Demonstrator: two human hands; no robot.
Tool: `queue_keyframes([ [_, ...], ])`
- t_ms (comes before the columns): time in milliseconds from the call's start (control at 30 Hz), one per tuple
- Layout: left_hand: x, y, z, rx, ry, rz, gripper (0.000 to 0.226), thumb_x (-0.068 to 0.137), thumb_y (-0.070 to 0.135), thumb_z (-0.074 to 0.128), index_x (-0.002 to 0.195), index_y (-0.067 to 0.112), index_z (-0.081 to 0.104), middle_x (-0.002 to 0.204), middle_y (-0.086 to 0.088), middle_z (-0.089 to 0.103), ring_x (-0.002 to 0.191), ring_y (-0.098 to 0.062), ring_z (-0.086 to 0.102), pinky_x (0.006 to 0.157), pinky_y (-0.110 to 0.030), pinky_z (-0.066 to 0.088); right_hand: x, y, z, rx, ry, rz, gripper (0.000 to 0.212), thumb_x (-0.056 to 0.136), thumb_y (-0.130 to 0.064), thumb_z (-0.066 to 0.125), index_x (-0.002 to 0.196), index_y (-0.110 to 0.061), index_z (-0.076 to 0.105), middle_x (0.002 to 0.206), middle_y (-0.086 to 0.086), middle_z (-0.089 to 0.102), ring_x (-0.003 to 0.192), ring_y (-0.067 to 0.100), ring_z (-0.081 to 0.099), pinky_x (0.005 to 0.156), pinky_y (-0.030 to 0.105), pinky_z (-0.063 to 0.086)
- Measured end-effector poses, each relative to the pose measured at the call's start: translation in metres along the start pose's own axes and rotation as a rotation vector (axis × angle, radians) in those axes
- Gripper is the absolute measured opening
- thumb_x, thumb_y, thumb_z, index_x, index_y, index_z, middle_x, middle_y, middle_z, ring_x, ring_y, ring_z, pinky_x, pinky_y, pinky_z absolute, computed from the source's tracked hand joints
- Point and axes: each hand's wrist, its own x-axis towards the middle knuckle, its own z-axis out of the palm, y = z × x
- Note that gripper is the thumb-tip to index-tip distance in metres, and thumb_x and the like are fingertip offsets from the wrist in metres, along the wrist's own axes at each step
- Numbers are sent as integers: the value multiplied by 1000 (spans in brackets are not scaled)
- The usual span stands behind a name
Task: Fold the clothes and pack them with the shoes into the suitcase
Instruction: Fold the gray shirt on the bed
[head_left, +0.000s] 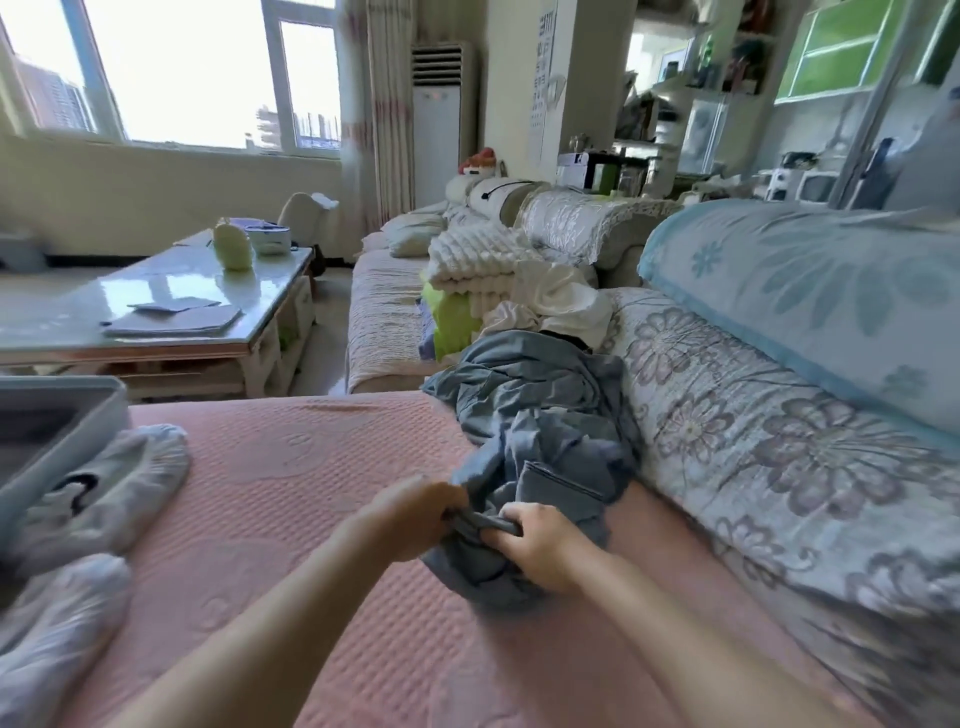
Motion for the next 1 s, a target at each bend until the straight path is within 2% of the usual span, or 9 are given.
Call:
queue_keyframes([
  [133,-82,-12,-7,26,-172,-103,19,88,20,58,103,24,69,93,6,64,88,-19,61,78,-26,47,-44,-33,49,191,-145,-10,37,82,-53,67,84,-16,66,78,-3,66,73,9,56,71,36,47],
  [367,-151,-25,9,92,-208,-275,36,88,18,57,120,33,64,115,4,67,100,-21,63,84,-27,49,-63,-38,67,108,-165,-20,26,68,-37,65,93,-40,70,100,-14,73,98,6,66,99,36,50],
  [500,-153,-2,36,-109,-92,-192,47,86,27,54,130,45,52,139,13,50,123,-17,50,98,-32,43,-75,-17,65,-404,-310,-29,96,67,-41,66,152,-49,23,167,3,10,155,21,1,123,55,-3],
  [600,-147,10,45,-167,-243,-64,65,75,57,65,136,47,46,138,18,46,125,-10,45,106,-34,40,-71,-5,60,-463,-323,57,114,73,-28,72,155,-51,-5,166,4,-21,155,25,-9,123,55,-2],
  [667,-143,8,51,-28,-269,-38,57,76,38,68,131,42,54,126,11,57,114,-15,53,95,-33,47,-67,-1,58,-494,-262,120,105,75,-24,67,157,-49,6,168,3,-8,151,27,23,122,45,21],
  [733,-138,1,51,19,-174,-99,36,81,13,59,111,31,68,106,3,67,97,-22,61,82,-32,51,-67,-2,59,-467,-229,107,72,79,-24,61,146,-44,43,156,-1,40,130,20,52,104,30,44],
  [833,-139,-20,34,43,-57,-245,29,83,12,55,96,33,70,89,5,63,84,-18,60,69,-25,43,-69,-15,65,-209,-222,45,11,86,-34,62,86,-28,72,85,-10,70,85,17,65,67,27,45],
  [867,-143,-30,26,72,-47,-315,24,82,14,56,92,33,68,88,3,63,83,-19,60,67,-24,40,-71,-23,67,-75,-262,-13,20,89,-37,65,75,-23,67,73,-10,64,73,16,62,63,28,43],
  [1000,-170,-65,9,128,-191,-517,25,85,17,59,105,24,72,108,-3,70,94,-23,67,76,-23,51,-81,-47,74,323,-436,-113,15,93,-25,70,106,-21,76,95,-9,74,82,-1,64,78,14,49],
])
